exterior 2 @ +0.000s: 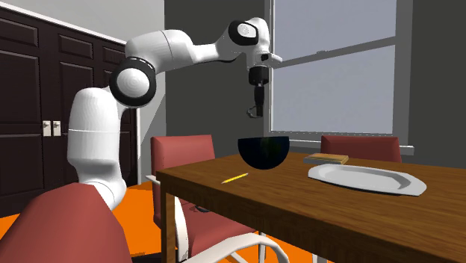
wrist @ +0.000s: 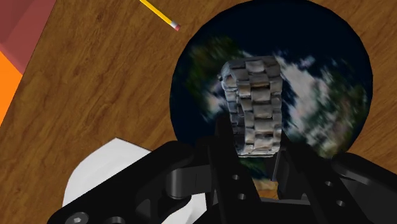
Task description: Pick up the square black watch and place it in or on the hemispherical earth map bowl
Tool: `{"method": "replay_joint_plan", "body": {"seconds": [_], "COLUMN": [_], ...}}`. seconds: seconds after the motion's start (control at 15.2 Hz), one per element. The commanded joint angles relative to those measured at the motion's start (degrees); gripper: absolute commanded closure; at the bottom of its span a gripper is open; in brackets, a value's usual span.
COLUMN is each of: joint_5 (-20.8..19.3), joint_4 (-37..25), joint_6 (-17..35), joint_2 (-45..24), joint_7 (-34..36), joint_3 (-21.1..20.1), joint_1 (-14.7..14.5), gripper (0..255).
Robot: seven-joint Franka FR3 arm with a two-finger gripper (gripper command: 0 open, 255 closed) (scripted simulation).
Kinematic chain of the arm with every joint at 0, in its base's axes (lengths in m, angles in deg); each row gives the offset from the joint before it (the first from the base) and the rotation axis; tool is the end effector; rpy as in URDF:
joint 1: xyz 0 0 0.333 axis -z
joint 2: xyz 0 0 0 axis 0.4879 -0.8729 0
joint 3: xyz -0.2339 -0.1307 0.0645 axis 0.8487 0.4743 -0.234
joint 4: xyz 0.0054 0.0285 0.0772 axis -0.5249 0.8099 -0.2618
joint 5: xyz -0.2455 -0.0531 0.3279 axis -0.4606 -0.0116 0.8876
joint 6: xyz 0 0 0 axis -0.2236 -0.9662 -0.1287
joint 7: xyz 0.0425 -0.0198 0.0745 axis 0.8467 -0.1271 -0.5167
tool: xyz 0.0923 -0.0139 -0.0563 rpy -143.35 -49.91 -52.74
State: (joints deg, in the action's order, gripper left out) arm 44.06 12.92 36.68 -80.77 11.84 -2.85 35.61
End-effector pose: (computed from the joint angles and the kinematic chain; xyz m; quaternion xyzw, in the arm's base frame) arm 0.5324 0.0880 0.7088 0.9835 -0.1756 0.0067 0.0440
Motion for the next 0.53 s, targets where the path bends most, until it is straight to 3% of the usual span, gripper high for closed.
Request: {"method": "replay_joint_plan", "body": {"seconds": [0.0, 0.46], "joint_5": [0.5, 1.9], "joint_4": [3.3, 12.8], "joint_6": [2.2, 8.3], "joint_2": [1.3, 4.9], "joint_7": [-0.1, -0.4], "joint_3": [0.2, 0.8], "joint_1": [0.3, 1.0], "gripper": [255, 255]}}
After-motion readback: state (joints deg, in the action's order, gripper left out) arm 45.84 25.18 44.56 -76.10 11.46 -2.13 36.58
